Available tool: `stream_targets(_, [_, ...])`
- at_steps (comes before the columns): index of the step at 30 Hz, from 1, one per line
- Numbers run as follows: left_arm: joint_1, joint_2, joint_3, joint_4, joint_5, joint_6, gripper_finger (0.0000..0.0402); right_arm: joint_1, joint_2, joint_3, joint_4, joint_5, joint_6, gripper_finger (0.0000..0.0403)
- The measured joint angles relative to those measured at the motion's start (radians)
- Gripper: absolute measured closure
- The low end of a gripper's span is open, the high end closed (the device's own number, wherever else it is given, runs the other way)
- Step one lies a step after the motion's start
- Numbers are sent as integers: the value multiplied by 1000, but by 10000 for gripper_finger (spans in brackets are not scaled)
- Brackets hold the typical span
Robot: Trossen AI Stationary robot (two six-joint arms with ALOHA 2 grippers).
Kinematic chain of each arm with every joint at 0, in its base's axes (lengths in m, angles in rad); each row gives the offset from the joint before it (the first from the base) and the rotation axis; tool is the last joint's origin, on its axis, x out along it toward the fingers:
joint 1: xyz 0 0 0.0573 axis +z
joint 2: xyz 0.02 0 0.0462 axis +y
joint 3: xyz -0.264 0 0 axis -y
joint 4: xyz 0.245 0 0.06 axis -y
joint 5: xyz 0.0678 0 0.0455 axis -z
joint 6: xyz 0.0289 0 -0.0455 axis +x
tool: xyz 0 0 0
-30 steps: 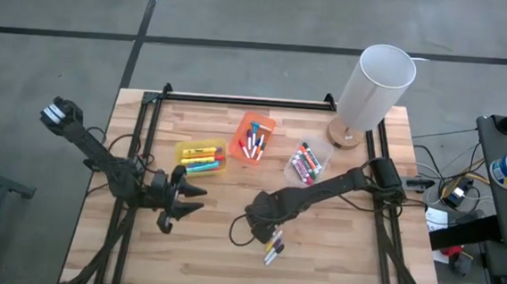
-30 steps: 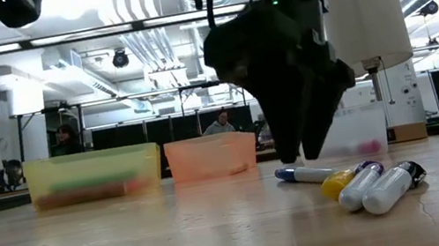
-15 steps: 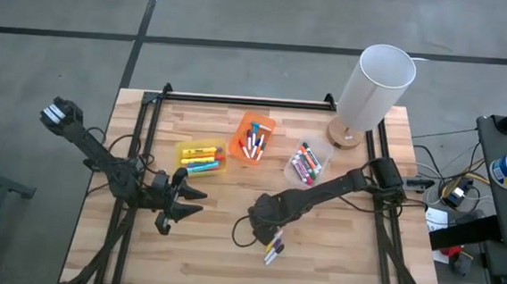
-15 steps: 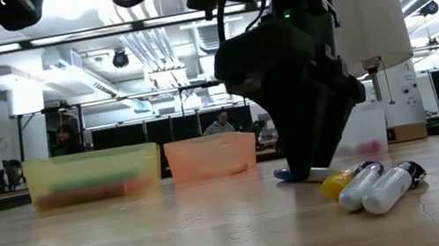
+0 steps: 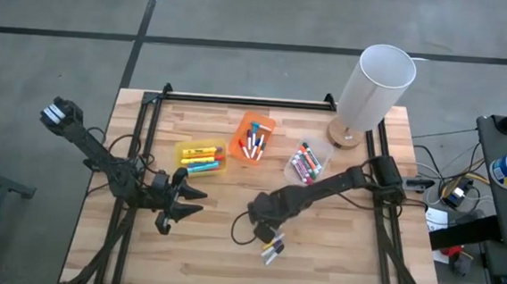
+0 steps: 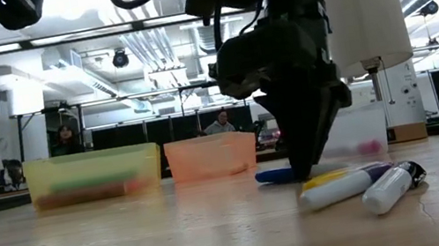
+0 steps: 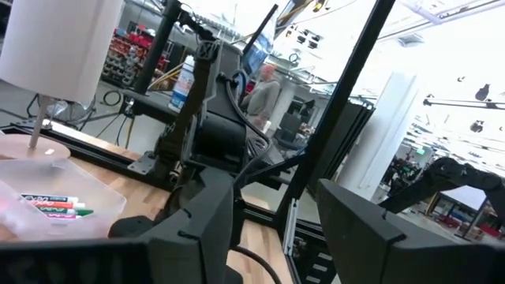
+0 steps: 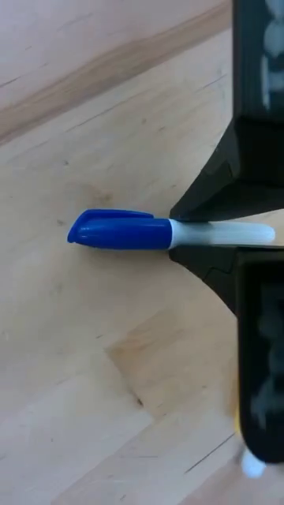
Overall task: Pick & Place Markers
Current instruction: Put the blue pen into the orange bin
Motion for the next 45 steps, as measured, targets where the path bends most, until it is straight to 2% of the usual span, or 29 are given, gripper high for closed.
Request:
stream_targets(5, [1,0,0,0,-3,0,223,-29,-25,41,-117,15,-46,371])
stream_targets(15, [0,0,3,0,-2,-3,223,-74,-53,201,-443,167,-118,370])
stream_targets(20, [0,0,4,0,-2,-3,223,-93,-60,236,-511,203,-126,370])
stream_targets(30, [0,0,4,0,-2,1,223,-169,-65,315,-441,347,-313,370])
stream_targets(37, [0,0,6,0,1,-1,223,-259,-62,362,-255,345,-479,370])
stream_targets(42, [0,0,6,2,18,-8,223,-335,-60,362,-156,325,-522,370])
stream_targets(45, [0,0,6,19,70,-7,223,-379,-60,362,-130,316,-528,369])
